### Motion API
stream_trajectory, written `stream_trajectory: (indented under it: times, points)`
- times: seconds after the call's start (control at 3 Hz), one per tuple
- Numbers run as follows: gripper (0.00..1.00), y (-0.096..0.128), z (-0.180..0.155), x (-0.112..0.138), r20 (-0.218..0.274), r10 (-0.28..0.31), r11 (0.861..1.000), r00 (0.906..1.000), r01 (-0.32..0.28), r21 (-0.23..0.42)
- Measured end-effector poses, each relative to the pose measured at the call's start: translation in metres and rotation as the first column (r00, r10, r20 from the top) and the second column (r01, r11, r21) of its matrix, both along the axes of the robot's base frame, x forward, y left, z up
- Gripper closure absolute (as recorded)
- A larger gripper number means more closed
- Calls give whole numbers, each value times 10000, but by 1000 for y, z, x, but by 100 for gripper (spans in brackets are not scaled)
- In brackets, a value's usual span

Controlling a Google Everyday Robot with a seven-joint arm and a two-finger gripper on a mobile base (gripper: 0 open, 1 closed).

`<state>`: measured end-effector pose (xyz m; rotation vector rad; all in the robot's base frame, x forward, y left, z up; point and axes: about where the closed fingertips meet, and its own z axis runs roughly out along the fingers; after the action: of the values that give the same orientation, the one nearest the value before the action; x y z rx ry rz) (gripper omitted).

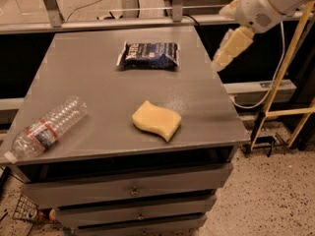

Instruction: Move blue chip bag near sponge

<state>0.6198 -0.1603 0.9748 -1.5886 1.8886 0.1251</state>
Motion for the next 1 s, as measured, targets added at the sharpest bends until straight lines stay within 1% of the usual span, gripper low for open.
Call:
stream_trajectory:
  times: [0.33, 0.67, 1.0]
  points:
    - [0, 47, 0, 46, 450, 271, 9842, 9986, -345, 1736]
    - [0, 94, -12, 73, 362, -43, 9759, 9993, -37, 2180]
    - [0, 114, -34, 81, -31, -251, 9874, 9997, 252, 1565]
